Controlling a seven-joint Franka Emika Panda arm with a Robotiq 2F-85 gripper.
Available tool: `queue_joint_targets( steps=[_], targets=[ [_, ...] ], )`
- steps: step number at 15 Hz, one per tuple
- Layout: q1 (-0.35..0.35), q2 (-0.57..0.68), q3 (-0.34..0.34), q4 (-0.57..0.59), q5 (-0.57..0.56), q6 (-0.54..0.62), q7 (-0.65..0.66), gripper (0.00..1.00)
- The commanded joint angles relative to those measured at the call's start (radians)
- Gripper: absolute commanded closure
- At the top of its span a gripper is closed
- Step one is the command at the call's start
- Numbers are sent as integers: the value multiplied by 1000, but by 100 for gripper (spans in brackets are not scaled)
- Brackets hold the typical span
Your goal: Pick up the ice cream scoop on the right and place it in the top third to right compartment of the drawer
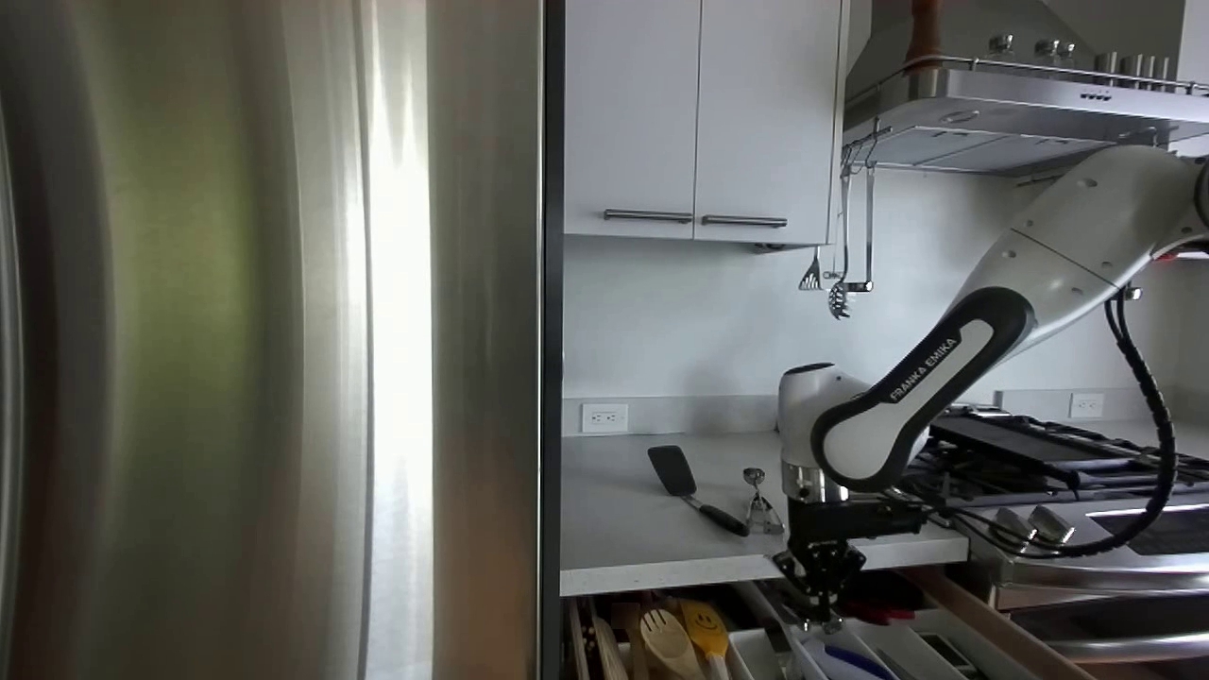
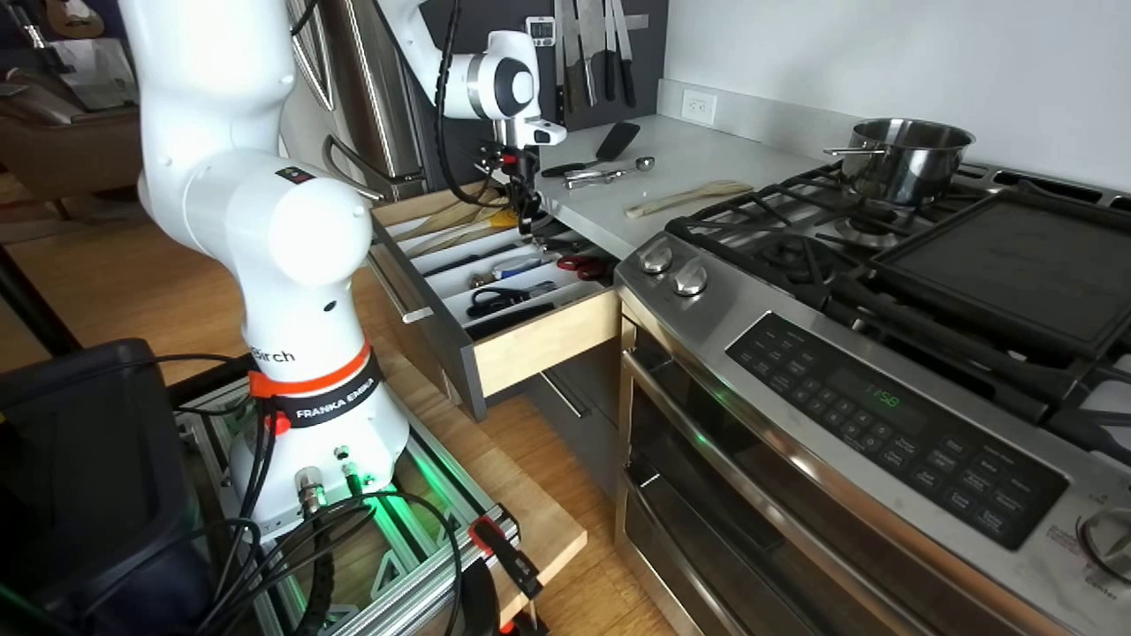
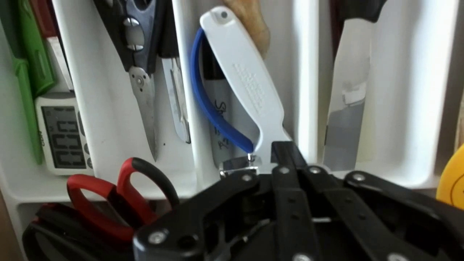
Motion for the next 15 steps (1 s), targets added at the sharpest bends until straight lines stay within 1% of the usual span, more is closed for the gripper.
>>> queue_joint_targets(
  steps=[1,6,10,15],
  targets=[
    [-21,16,9,17,44,-74,-39,100],
    [-27,61,-8,50,18,-96,2,100],
    [-29,101,-13,80,31,-96,-9,100],
    [-15,142,-31,108,5,-69,28,100]
  ],
)
